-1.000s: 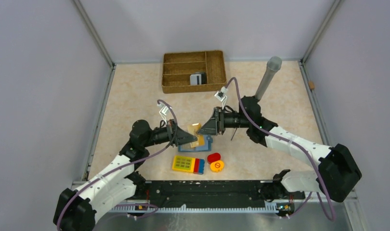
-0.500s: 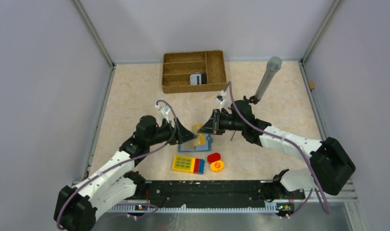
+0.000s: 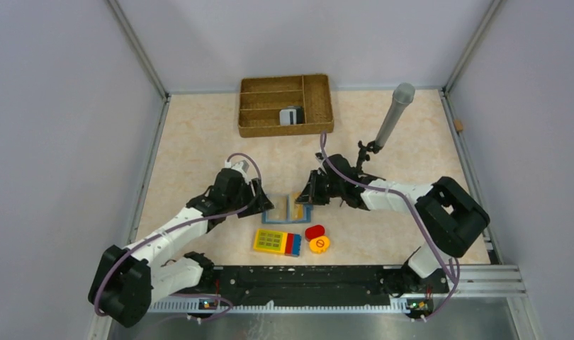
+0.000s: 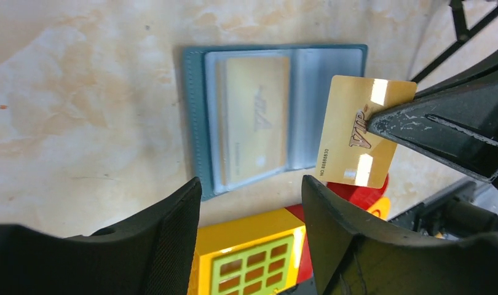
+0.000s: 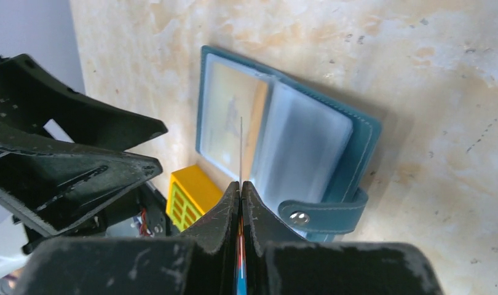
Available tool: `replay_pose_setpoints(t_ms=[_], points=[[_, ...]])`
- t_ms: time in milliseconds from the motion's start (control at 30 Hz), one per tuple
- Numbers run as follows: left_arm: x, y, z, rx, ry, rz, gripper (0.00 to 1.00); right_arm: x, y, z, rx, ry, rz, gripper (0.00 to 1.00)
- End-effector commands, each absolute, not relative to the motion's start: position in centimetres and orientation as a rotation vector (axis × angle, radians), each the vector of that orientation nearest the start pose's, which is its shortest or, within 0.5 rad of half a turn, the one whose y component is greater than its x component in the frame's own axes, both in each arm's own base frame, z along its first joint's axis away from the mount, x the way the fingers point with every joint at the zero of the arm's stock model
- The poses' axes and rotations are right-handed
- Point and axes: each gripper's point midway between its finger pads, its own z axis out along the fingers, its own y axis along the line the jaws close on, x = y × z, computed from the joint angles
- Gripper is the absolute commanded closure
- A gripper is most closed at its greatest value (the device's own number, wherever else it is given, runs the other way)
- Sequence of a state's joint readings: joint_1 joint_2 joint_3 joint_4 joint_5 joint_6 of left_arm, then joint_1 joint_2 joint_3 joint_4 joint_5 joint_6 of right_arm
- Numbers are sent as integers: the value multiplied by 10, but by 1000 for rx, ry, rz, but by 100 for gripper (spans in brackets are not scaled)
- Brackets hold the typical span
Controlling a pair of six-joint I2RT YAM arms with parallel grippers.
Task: Put the credit cards into the card holder
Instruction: Insert the credit card into the card holder.
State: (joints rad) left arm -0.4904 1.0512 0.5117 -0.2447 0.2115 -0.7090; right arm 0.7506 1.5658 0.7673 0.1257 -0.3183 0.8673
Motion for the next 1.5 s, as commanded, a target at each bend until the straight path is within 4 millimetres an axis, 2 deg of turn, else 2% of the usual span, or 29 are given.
replay_pose_setpoints(t_ms=[0,367,500,767,1067,1467], points=[[227,-173,69,-187,2470,-694,39,246,350,88,-16,2447,1197,100],[229,-176,51,-216,2499,-755,47,248,362,78,43,2450,1280,100],[229,-178,47,-219,2506,-776,49,248,361,73,50,2460,1268,100],[229,-178,40,-219,2522,-780,60,247,359,58,78,2498,1235,100],[228,-177,33,-221,2539,-773,63,248,356,43,103,2538,1184,100],[227,-179,24,-214,2568,-773,72,249,357,26,103,2572,1147,100]])
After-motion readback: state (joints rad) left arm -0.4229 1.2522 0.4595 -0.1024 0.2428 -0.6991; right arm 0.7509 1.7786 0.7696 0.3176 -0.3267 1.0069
